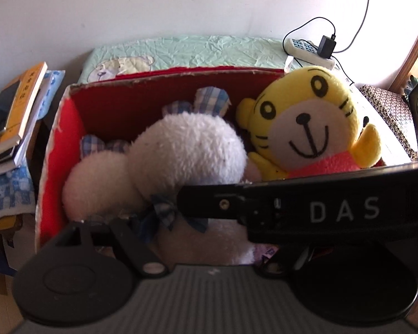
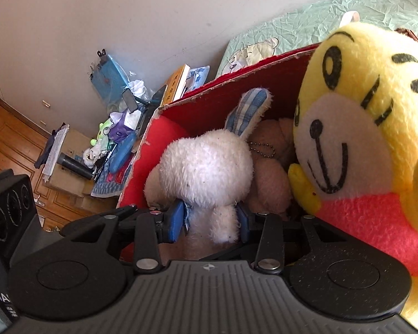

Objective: Organize objects
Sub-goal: 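Lower the white plush into the red box beside the tiger and release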

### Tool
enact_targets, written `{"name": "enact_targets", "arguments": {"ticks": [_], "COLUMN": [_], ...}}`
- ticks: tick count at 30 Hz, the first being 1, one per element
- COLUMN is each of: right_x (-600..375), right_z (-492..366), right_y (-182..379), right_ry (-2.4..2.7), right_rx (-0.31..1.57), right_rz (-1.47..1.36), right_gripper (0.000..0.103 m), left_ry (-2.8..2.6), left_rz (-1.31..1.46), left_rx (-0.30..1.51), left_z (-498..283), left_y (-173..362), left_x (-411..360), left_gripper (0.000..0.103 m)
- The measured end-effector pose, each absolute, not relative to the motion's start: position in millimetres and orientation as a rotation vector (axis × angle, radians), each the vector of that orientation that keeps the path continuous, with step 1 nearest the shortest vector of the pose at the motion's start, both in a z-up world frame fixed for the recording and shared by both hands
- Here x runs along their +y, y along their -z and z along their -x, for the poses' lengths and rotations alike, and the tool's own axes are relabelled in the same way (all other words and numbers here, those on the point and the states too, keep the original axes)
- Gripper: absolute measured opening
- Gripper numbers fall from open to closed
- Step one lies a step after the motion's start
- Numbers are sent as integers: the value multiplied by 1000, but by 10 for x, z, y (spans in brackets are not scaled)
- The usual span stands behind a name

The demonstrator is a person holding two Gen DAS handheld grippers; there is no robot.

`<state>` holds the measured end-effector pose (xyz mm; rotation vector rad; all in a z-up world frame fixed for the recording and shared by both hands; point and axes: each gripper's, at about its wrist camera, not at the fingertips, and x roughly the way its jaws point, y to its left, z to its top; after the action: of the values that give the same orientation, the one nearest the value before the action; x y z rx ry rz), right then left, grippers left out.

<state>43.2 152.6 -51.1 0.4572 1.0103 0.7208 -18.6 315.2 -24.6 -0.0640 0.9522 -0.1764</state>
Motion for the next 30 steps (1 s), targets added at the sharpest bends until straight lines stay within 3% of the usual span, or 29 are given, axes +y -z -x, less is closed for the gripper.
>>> {"name": "enact_targets", "arguments": {"ticks": [10, 20, 30], "right_x": [1322, 1354, 1344], "right_z": [-380, -447, -417], "right_y": [416, 409, 412], "right_ry": [-699, -718, -719], "right_rx": [961, 939, 925], "right_rz": [-513, -510, -500], "right_gripper": [48, 33, 38], "left_ry": [188, 174, 174], "left_rz": [86, 76, 38], "left_rx": [975, 971, 977], "left_z": [196, 191, 180], "left_y": [412, 454, 390], "left_x": [3177, 3145, 3104], "left_gripper": [85, 87, 84]}}
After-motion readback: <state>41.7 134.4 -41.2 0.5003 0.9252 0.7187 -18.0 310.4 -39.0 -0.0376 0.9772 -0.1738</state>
